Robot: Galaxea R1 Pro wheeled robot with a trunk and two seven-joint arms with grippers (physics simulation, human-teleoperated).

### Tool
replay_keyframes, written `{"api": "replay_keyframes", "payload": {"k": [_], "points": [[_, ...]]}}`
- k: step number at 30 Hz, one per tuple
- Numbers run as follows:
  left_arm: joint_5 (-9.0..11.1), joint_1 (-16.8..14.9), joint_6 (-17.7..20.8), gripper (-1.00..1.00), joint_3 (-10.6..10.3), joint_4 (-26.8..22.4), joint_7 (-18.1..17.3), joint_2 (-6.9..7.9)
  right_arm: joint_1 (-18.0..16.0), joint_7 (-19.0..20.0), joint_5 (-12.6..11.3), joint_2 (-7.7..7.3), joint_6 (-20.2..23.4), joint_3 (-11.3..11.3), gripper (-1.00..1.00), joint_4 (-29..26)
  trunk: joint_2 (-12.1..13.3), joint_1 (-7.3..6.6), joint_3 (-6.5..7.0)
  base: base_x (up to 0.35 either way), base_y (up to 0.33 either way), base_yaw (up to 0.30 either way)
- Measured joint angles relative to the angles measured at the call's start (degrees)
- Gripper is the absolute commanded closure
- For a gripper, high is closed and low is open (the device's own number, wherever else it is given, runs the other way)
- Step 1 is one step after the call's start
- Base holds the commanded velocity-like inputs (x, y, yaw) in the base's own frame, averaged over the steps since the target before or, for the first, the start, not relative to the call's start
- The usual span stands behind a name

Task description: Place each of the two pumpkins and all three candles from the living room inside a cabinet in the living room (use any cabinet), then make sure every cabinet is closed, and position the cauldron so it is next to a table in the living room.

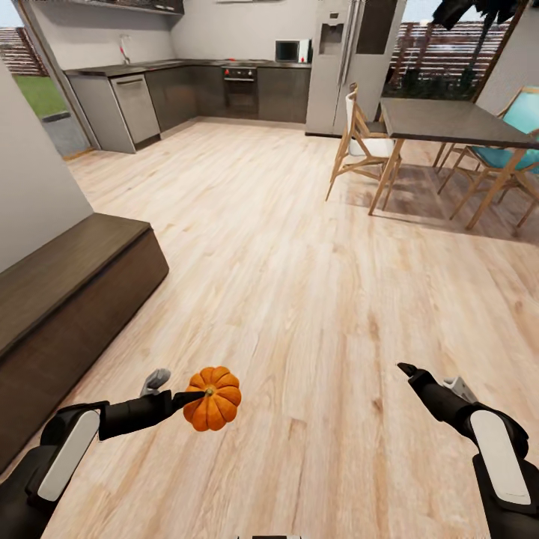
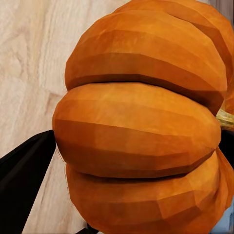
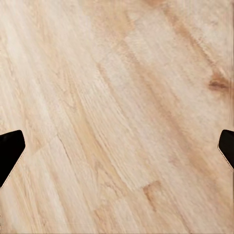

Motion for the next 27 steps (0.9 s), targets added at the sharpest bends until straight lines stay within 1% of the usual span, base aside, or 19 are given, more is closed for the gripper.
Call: {"api": "replay_keyframes", "payload": {"k": [5, 8, 12, 14, 23, 27], "points": [[0.1, 0.0, 0.0, 1.0, 0.0, 0.2, 0.0, 0.0, 0.0, 0.0, 0.0, 0.0, -0.4, 0.0, -1.0, 0.0, 0.0, 0.0, 0.36, 0.007, 0.0, -0.211], [0.2, 0.0, 0.1, 1.0, 0.0, 0.1, 0.0, 0.0, 0.0, 0.0, 0.0, 0.0, -0.4, -0.2, -1.0, 0.0, 1.2, -0.65, 1.11, 0.001, 0.0, -0.189], [0.2, 0.0, 0.0, 1.0, -0.1, 0.0, 0.0, 0.0, 0.0, 0.0, 0.0, 0.0, -0.4, -2.1, -1.0, 0.1, 2.8, -1.53, 2.12, 0.0, 0.0, -0.172], [0.2, 0.0, 0.0, 1.0, -0.1, 0.0, 0.0, 0.0, 0.0, 0.0, -0.1, 0.0, -0.4, -2.4, -1.0, 0.1, 3.6, -1.97, 2.64, 0.0, 0.0, -0.159], [0.2, 0.0, 0.0, 1.0, -0.1, 0.0, 0.0, 0.0, 0.0, 0.0, 0.0, 0.0, -0.4, -2.5, -1.0, 0.2, 7.2, -3.95, 4.97, 0.0, 0.0, -0.151], [0.2, 0.0, 0.0, 1.0, -0.1, 0.1, 0.0, 0.0, 0.0, 0.2, 0.0, 0.0, -0.4, -2.5, -1.0, 1.9, 8.8, -4.82, 6.01, 0.0, 0.0, -0.144]]}}
